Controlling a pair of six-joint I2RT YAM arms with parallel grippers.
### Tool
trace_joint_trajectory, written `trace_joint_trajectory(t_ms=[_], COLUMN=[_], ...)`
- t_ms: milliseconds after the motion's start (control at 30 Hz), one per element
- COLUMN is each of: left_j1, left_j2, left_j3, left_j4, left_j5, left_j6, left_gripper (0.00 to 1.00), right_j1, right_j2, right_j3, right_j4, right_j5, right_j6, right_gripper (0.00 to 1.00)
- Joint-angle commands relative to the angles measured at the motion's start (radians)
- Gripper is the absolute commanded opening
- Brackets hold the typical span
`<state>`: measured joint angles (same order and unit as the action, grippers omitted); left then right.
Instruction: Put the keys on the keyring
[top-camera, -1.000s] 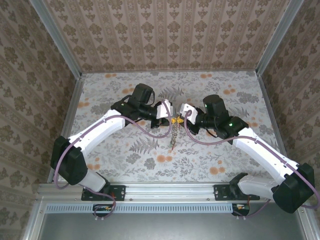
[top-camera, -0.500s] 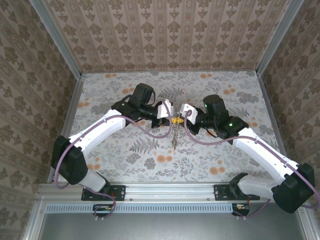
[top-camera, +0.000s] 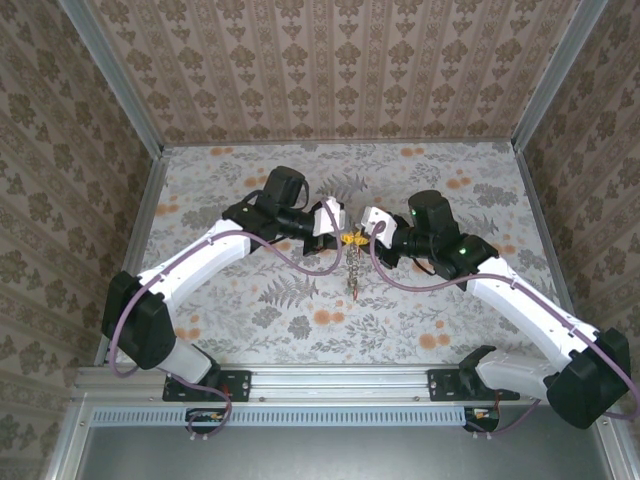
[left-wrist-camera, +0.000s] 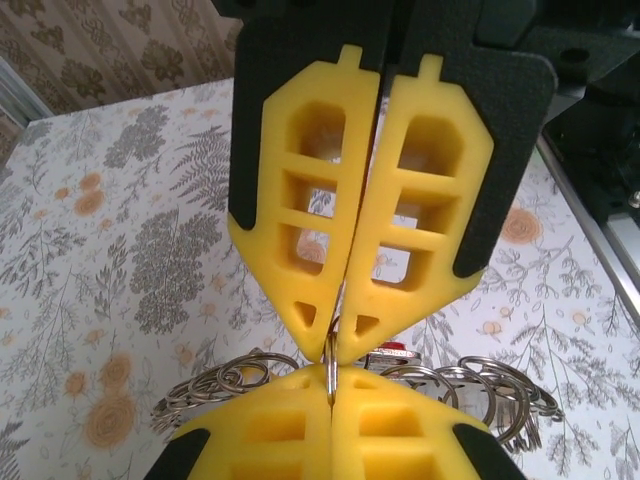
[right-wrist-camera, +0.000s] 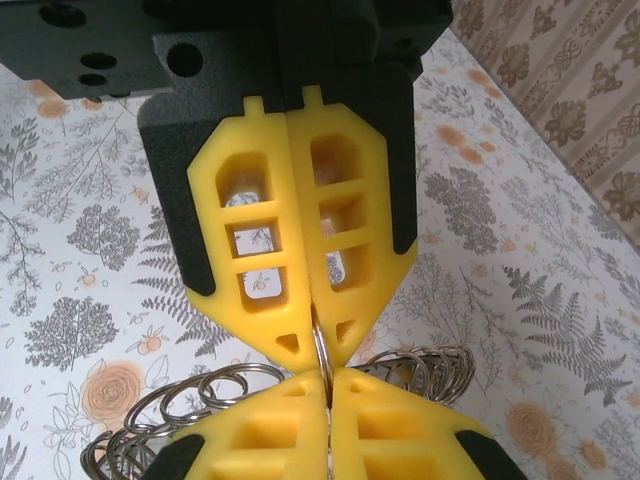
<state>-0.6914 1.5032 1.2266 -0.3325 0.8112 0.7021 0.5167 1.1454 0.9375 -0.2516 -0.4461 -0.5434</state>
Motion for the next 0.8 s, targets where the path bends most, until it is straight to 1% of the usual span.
trace_joint_trajectory(t_ms=[0, 100, 300, 400, 433, 500, 533, 567, 600, 667, 767], left_j1=[0.021, 0.032, 0.045, 0.046, 0.046, 0.046, 0.046, 0.046, 0.046, 0.046, 0.04], left_j2=[-0.046, -0.046, -0.049, -0.05, -0.049, -0.049, -0.05, -0.049, -0.048, -0.049, -0.049], left_j3=[-0.031, -0.048, -0.077, -0.083, -0.084, -0.08, -0.079, -0.074, -0.07, -0.065, -0.051], left_j4=[0.147, 0.203, 0.282, 0.308, 0.314, 0.305, 0.29, 0.268, 0.247, 0.213, 0.143], left_j5=[0.178, 0.244, 0.295, 0.319, 0.319, 0.308, 0.291, 0.272, 0.258, 0.213, 0.137], left_j6=[-0.068, -0.1, -0.148, -0.157, -0.159, -0.156, -0.145, -0.132, -0.119, -0.101, -0.061], left_gripper=[0.0, 0.0, 0.0, 0.0, 0.0, 0.0, 0.0, 0.0, 0.02, 0.13, 0.17], right_j1=[-0.019, -0.031, -0.055, -0.06, -0.061, -0.061, -0.063, -0.063, -0.063, -0.063, -0.062], right_j2=[-0.006, 0.006, 0.026, 0.033, 0.035, 0.034, 0.032, 0.029, 0.025, 0.018, 0.011], right_j3=[-0.041, -0.059, -0.063, -0.06, -0.06, -0.056, -0.056, -0.053, -0.051, -0.044, -0.032], right_j4=[0.074, 0.118, 0.148, 0.153, 0.151, 0.152, 0.152, 0.152, 0.151, 0.142, 0.122], right_j5=[-0.078, -0.112, -0.145, -0.158, -0.161, -0.163, -0.161, -0.16, -0.157, -0.151, -0.143], right_j6=[0.04, 0.065, 0.077, 0.083, 0.083, 0.086, 0.089, 0.091, 0.091, 0.091, 0.087], right_gripper=[0.12, 0.13, 0.15, 0.14, 0.09, 0.06, 0.02, 0.0, 0.0, 0.0, 0.0])
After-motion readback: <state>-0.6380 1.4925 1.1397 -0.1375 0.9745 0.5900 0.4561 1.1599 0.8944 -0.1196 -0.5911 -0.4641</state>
